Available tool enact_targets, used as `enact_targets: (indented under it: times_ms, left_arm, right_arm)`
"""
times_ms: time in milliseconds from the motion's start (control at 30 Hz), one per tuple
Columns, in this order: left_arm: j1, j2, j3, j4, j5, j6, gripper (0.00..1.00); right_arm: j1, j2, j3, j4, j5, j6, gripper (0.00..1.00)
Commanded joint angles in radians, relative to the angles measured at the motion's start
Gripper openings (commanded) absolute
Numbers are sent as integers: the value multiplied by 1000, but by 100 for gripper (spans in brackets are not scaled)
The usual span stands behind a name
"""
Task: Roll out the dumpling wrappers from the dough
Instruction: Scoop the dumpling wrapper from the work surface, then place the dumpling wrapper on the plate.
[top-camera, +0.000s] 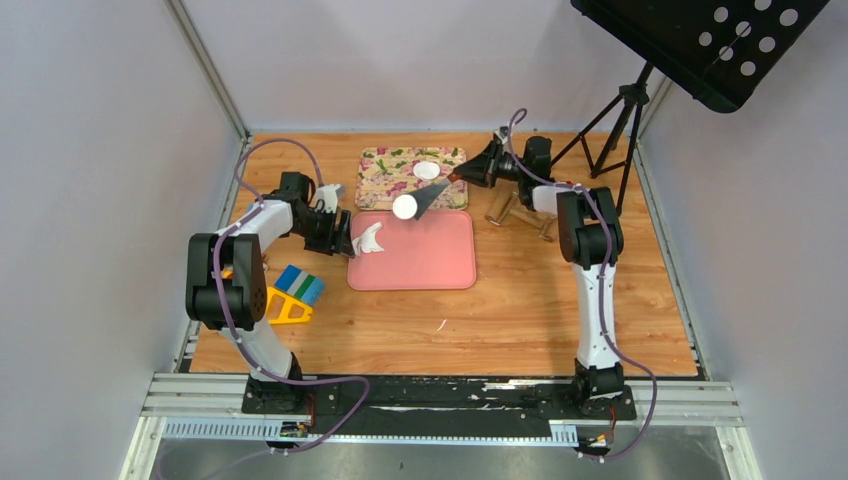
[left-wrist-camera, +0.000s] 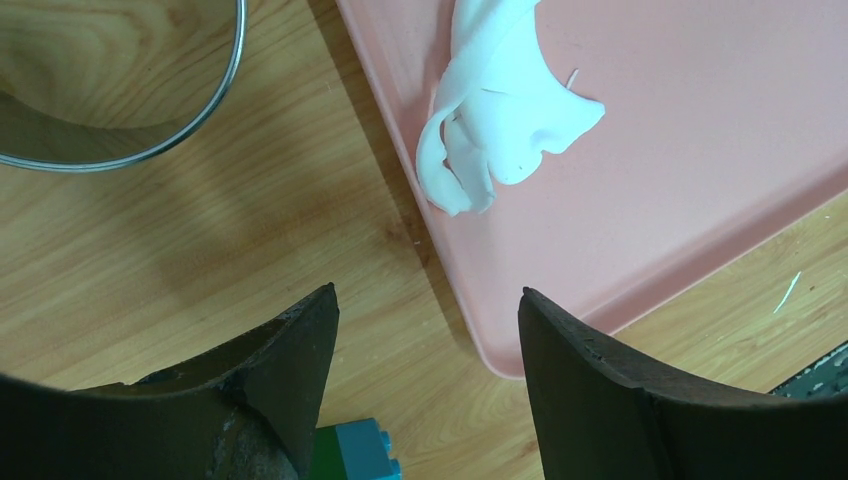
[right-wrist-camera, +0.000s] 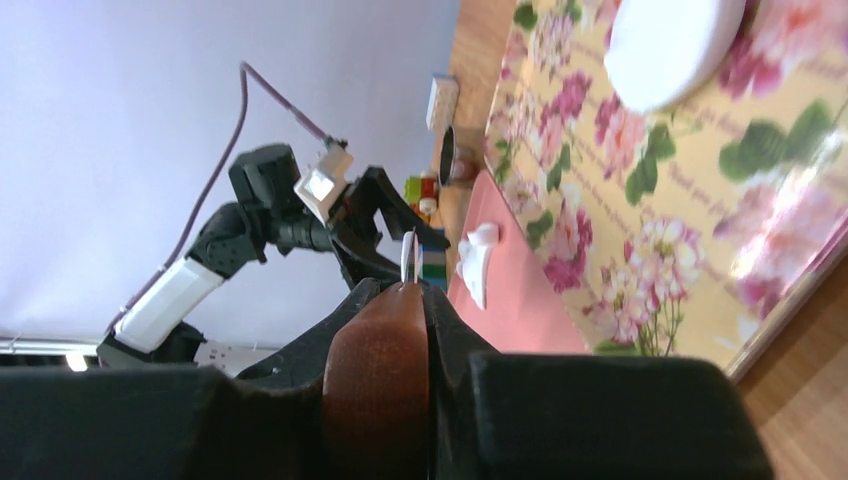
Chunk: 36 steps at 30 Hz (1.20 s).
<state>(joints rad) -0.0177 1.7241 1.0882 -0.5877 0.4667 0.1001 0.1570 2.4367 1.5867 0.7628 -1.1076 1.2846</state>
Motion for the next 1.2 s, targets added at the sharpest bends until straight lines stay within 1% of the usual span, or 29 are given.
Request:
enact_targets:
  times_ms: [0,267,567,667,733,900,1167]
  left_arm:
    - [10,-48,8,-4,26,19,74]
    - [13,-46,12,-21,47,39,74]
    - [13,-56,10,-36,87,70,74]
    - [13,-60,6,-38,96,79,74]
    - [43,-60,5,-39,103,81,74]
    - [47,-54,5,-42,108,90,75]
    - [46,-49,6,-47,99,96,75]
  right_arm:
    - [-26,-37,144,-108,68,-47,0]
    - [-63,71,345,-209,113,-53,0]
    - [-99,205,584,-391,159,-163,0]
    - [-102,235,619,-392,171,-170,0]
    - [-107,253,643,-379,175,-158,0]
    - [-119,288,695,-372,193,-157,0]
    - [-124,332,752,-425,199,-215,0]
